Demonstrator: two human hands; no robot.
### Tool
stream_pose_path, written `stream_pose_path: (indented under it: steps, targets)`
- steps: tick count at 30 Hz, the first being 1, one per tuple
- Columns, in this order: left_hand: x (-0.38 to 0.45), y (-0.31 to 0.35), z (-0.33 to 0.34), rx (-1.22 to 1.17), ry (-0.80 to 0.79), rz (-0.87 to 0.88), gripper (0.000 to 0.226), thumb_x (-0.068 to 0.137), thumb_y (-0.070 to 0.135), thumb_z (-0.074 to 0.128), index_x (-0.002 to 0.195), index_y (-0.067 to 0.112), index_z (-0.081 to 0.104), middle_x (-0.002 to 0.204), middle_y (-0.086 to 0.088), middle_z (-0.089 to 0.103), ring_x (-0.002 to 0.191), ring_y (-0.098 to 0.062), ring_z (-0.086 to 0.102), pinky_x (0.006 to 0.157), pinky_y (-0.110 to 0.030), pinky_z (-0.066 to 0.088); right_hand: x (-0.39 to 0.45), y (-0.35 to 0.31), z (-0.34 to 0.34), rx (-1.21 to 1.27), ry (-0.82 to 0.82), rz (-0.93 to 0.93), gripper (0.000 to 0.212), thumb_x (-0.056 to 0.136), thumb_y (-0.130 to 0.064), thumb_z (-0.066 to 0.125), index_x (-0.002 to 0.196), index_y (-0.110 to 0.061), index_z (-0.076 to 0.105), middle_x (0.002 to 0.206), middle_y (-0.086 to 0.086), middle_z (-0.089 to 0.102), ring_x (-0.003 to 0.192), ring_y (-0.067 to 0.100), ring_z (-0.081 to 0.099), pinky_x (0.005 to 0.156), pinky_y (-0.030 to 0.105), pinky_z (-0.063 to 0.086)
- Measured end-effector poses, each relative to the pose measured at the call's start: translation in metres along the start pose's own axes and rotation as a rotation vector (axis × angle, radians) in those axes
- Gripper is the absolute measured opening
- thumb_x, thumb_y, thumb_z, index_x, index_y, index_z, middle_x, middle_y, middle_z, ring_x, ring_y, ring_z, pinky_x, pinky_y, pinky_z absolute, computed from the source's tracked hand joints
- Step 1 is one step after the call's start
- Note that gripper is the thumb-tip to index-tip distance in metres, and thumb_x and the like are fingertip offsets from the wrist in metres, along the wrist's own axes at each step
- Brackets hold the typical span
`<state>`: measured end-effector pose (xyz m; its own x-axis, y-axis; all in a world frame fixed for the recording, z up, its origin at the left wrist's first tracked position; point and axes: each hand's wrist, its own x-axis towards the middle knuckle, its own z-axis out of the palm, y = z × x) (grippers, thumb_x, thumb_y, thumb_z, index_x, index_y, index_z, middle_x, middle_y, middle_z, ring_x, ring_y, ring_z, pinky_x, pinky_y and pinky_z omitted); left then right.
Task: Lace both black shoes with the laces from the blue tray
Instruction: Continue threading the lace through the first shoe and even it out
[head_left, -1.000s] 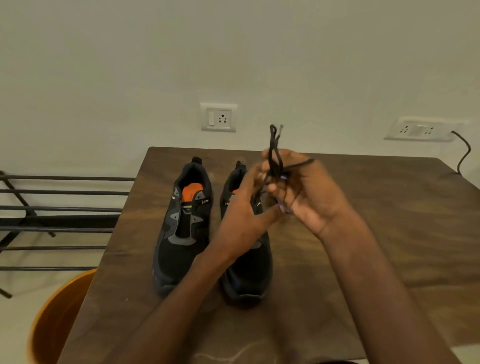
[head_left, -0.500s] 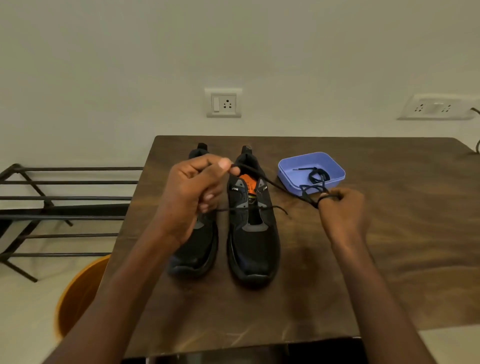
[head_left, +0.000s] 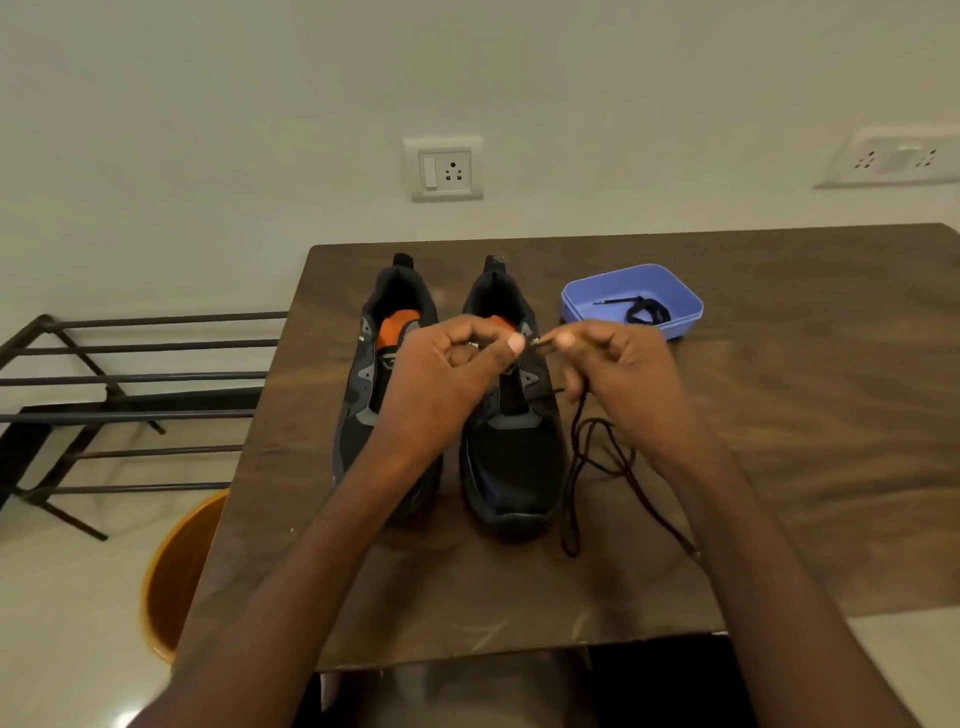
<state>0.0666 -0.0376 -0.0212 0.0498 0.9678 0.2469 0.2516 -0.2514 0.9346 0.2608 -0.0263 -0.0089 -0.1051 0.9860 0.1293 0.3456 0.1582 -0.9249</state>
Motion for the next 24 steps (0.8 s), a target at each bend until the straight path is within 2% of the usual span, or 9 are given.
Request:
stream_pose_path:
  steps: [4, 6, 8, 10, 14, 16, 20, 22, 24]
  targets:
    - [-0.010, -0.005, -0.017, -0.043, 0.052, -0.088, 0.012, 0.100, 0.023, 0.066, 0.105, 0.015, 0.073, 0.060, -0.005, 0.056, 0.053, -0.015, 0.046, 0.050, -0.017, 0.042, 0.013, 0.021, -0.020, -0.087, 0.617, 0.191, 0.022, 0.104, -0.022, 0.055, 0.097, -0.027, 0.075, 0.074, -0.008, 0.068, 0.063, 0.012, 0.057, 0.065, 0.039, 0.053]
    - [-0.012, -0.004, -0.025, -0.088, 0.106, -0.106, 0.013, 0.102, 0.020, 0.062, 0.109, 0.015, 0.072, 0.067, -0.011, 0.055, 0.054, -0.015, 0.045, 0.049, -0.017, 0.039, 0.012, 0.032, -0.028, -0.330, 0.706, 0.255, 0.021, 0.101, -0.020, 0.056, 0.105, -0.025, 0.076, 0.096, -0.002, 0.074, 0.078, 0.017, 0.063, 0.069, 0.037, 0.051]
    - [-0.009, -0.002, -0.024, -0.136, 0.113, -0.117, 0.016, 0.104, 0.019, 0.059, 0.114, 0.012, 0.069, 0.070, -0.011, 0.055, 0.053, -0.007, 0.045, 0.048, -0.014, 0.038, 0.012, 0.035, -0.025, -0.517, 0.605, 0.140, 0.033, 0.089, -0.008, 0.060, 0.116, -0.022, 0.073, 0.117, 0.002, 0.068, 0.102, 0.021, 0.062, 0.083, 0.033, 0.048]
    - [-0.002, 0.001, -0.015, -0.153, 0.059, -0.138, 0.018, 0.104, 0.020, 0.058, 0.118, 0.009, 0.062, 0.066, -0.005, 0.053, 0.051, -0.004, 0.045, 0.046, -0.013, 0.037, 0.014, 0.028, -0.013, -0.419, 0.404, -0.139, 0.046, 0.083, -0.004, 0.063, 0.126, -0.020, 0.068, 0.132, -0.001, 0.061, 0.123, 0.016, 0.055, 0.098, 0.025, 0.043]
    - [0.008, 0.002, 0.002, -0.203, -0.046, -0.145, 0.024, 0.105, 0.024, 0.058, 0.120, 0.007, 0.053, 0.062, 0.001, 0.051, 0.046, -0.005, 0.040, 0.043, -0.016, 0.033, 0.007, 0.011, 0.013, -0.054, -0.118, -0.226, 0.027, 0.096, -0.013, 0.070, 0.123, -0.016, 0.073, 0.117, -0.008, 0.073, 0.113, 0.005, 0.067, 0.098, 0.023, 0.054]
    - [0.009, 0.001, 0.005, -0.205, -0.072, -0.154, 0.017, 0.105, 0.024, 0.057, 0.117, 0.012, 0.054, 0.064, -0.001, 0.053, 0.046, -0.007, 0.041, 0.042, -0.016, 0.034, 0.007, 0.016, 0.013, -0.064, -0.072, -0.157, 0.015, 0.095, -0.015, 0.073, 0.109, -0.018, 0.079, 0.099, -0.010, 0.076, 0.096, 0.006, 0.071, 0.088, 0.027, 0.058]
    - [0.005, -0.008, 0.005, -0.146, -0.103, -0.133, 0.010, 0.108, 0.017, 0.052, 0.112, 0.012, 0.058, 0.072, -0.007, 0.061, 0.047, -0.011, 0.043, 0.044, -0.019, 0.038, 0.014, 0.033, -0.009, -0.302, 0.347, 0.089, 0.010, 0.096, -0.021, 0.070, 0.094, -0.029, 0.076, 0.089, -0.011, 0.074, 0.083, 0.005, 0.067, 0.079, 0.031, 0.057]
    - [-0.001, -0.014, 0.007, -0.136, -0.055, -0.127, 0.011, 0.108, 0.017, 0.053, 0.111, 0.012, 0.062, 0.075, -0.008, 0.066, 0.048, -0.015, 0.046, 0.046, -0.021, 0.041, 0.015, 0.039, -0.009, -0.399, 0.257, 0.120, 0.019, 0.095, -0.014, 0.069, 0.106, -0.027, 0.076, 0.104, -0.009, 0.074, 0.094, 0.004, 0.066, 0.090, 0.034, 0.057]
    - [-0.009, -0.019, 0.010, -0.130, 0.007, -0.142, 0.010, 0.105, 0.018, 0.058, 0.110, 0.014, 0.065, 0.074, -0.009, 0.069, 0.050, -0.019, 0.048, 0.046, -0.024, 0.042, 0.011, 0.037, -0.003, -0.445, 0.080, -0.062, 0.043, 0.088, -0.003, 0.066, 0.127, -0.023, 0.069, 0.128, -0.006, 0.064, 0.118, 0.007, 0.058, 0.106, 0.032, 0.050]
